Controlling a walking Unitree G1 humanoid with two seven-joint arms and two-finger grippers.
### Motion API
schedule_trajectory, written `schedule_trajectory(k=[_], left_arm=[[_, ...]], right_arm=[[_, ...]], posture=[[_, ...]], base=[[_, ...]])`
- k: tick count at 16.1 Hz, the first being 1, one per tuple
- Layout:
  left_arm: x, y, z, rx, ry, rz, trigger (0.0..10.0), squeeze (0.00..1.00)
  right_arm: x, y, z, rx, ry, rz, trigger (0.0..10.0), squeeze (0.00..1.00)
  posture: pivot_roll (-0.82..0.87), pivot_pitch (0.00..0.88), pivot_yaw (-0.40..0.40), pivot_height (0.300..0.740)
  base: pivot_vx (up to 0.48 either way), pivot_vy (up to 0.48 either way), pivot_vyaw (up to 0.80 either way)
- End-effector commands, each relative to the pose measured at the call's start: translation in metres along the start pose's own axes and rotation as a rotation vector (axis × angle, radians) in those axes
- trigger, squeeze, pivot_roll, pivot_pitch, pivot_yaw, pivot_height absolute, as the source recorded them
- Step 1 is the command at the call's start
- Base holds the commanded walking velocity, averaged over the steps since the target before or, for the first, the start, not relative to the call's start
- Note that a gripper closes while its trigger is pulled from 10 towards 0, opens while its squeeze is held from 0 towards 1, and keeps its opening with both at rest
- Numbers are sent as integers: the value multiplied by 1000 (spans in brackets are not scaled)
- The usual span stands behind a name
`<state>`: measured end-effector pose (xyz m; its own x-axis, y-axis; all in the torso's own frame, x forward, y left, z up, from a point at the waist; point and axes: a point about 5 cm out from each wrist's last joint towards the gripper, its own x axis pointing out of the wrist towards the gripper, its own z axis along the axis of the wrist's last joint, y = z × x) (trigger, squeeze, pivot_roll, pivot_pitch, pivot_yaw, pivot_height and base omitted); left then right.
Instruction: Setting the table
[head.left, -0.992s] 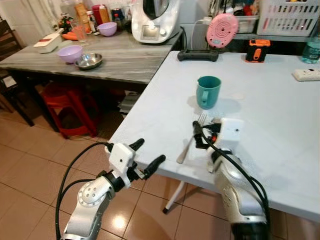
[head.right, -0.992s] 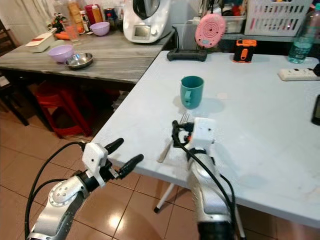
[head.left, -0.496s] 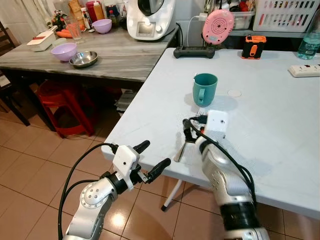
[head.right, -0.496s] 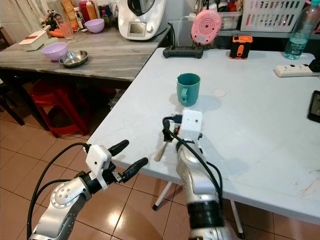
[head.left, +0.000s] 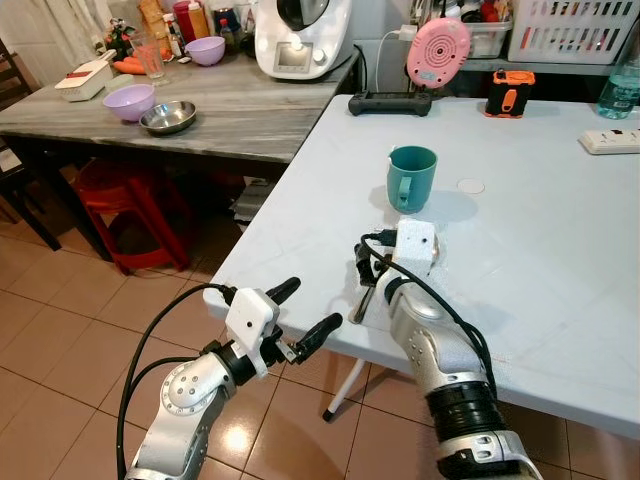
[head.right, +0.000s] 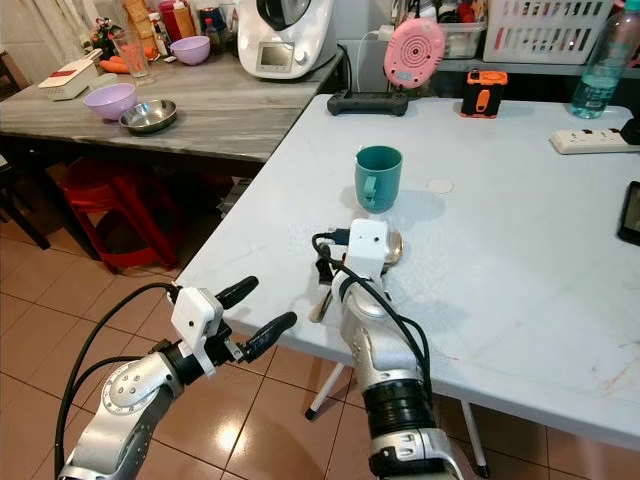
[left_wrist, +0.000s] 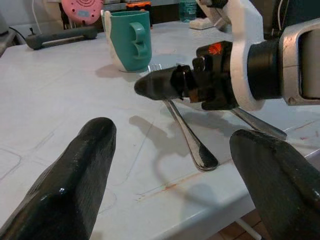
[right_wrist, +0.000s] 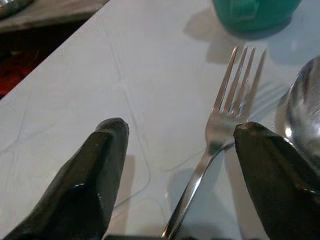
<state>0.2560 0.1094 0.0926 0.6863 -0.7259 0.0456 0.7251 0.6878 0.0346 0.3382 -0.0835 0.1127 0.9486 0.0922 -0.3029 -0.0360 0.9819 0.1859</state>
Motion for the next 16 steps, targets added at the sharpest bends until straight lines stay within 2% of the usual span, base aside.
schedule_trajectory(k=[1,3,5,10,13,16], left_arm=[[-2,5,2,13,-2,24,10000,0],[-3,6,2,14,-3,23,10000,0],[-3,7,3,13,-8,14,10000,0],[-2,9,8,8,-29,-27,10000,0],[-2,11,11,13,-28,-66,10000,0],[-2,15,10,31,-12,-76,10000,0]], right_arm=[[2,3,-1,15,19,-7,0,0],[4,-3,-10,34,68,-39,314,0],[5,-11,-18,61,111,-77,0,0],[5,-22,-25,84,141,-127,0,0],[4,-30,-30,77,159,-147,0,0],[1,-40,-41,24,211,-141,0,0]], posture=[[-60,52,102,740],[-59,52,104,740],[-61,52,108,740],[-60,49,112,740],[-61,48,113,740],[-66,48,111,740]], base=[[0,0,0],[0,0,0],[0,0,0],[0,0,0],[0,0,0],[0,0,0]])
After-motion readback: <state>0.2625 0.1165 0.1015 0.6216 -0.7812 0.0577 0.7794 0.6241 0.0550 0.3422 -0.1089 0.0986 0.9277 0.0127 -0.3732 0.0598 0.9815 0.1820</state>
